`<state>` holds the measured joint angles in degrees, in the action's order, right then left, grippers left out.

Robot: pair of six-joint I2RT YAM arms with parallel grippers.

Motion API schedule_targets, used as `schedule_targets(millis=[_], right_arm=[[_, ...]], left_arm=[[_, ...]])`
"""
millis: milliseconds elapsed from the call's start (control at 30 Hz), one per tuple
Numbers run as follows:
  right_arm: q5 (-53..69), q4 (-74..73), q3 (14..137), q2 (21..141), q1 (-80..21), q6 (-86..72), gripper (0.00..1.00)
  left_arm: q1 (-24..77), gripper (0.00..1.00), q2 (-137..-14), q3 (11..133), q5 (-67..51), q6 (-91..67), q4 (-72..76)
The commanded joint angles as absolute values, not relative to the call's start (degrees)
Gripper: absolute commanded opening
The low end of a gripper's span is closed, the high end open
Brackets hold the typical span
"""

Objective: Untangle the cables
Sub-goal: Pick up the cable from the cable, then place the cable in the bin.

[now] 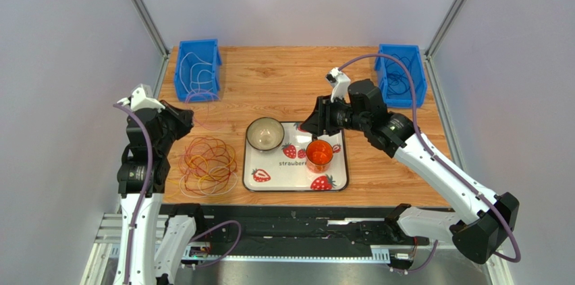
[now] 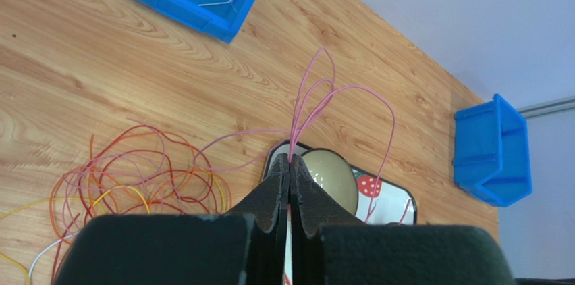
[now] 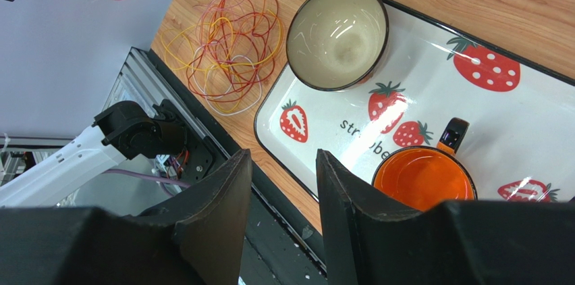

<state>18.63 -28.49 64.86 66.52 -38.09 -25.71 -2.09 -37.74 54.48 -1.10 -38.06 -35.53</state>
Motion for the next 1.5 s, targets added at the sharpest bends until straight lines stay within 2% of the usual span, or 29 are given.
schedule_targets(millis=[0, 633, 867, 1100, 1300, 1467], right_arm=[[18.0, -27.3, 65.2, 64.9, -38.4, -26.1, 0.44], [15.4, -30.0, 59.0, 65.0, -38.3, -26.5, 0.43], [15.4, -31.1, 57.5, 64.1, -38.4, -26.3, 0.44], [14.1, -33.7, 57.5, 63.3, -38.4, -25.0, 0.44], [13.1, -34.5, 56.7, 62.8, -38.3, -24.6, 0.44], [12.8, -35.0, 56.6, 62.8, -38.4, -24.8, 0.44]], left_arm=[[-2.4, 0.0, -38.9, 55.5, -0.2, -37.6, -33.2], [-4.5, 0.0, -65.9, 70.5, 9.3, -36.4, -22.3], [-9.5, 0.0, -78.6, 80.0, 6.8, -38.3, -19.3], [-12.7, 0.0, -97.4, 93.4, 0.4, -36.1, -17.1], [-13.0, 0.0, -109.4, 105.4, -5.1, -35.8, -17.4], [-13.1, 0.0, -115.7, 110.5, -7.7, -35.6, -16.9]])
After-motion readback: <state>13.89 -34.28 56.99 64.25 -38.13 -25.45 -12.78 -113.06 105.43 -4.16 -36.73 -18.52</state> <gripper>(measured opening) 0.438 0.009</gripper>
